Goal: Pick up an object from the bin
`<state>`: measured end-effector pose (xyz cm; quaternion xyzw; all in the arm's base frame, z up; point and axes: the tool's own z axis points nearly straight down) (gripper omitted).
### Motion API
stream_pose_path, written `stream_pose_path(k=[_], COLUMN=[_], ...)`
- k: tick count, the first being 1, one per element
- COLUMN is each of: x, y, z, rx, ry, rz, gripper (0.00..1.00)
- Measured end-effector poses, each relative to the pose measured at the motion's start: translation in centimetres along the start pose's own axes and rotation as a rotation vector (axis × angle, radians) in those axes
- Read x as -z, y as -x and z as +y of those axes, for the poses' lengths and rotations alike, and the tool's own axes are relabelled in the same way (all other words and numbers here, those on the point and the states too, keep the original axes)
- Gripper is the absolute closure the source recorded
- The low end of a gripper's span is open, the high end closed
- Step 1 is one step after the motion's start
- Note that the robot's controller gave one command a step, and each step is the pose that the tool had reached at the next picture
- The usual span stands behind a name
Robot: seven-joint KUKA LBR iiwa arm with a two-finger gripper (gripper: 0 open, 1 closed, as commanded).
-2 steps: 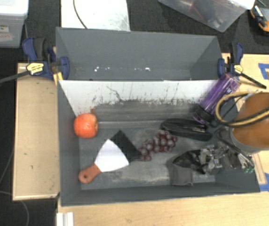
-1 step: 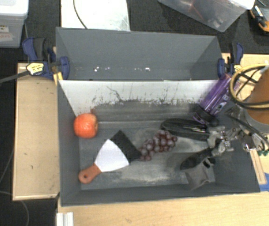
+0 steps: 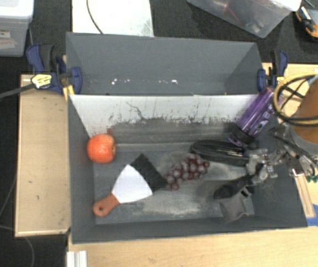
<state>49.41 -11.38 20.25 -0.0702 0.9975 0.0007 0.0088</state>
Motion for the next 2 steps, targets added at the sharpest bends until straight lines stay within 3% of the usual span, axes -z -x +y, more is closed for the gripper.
stream_pose_path(k=[1,2], x=[-6.7,4.9], y=[-1.5,-1.3], z=[-0.7,-1.0], rx=[-0.021,-0.029], ry=[-0.003,-0.003], rz=[-0.015,-0.012], gripper=[1.0,1.0])
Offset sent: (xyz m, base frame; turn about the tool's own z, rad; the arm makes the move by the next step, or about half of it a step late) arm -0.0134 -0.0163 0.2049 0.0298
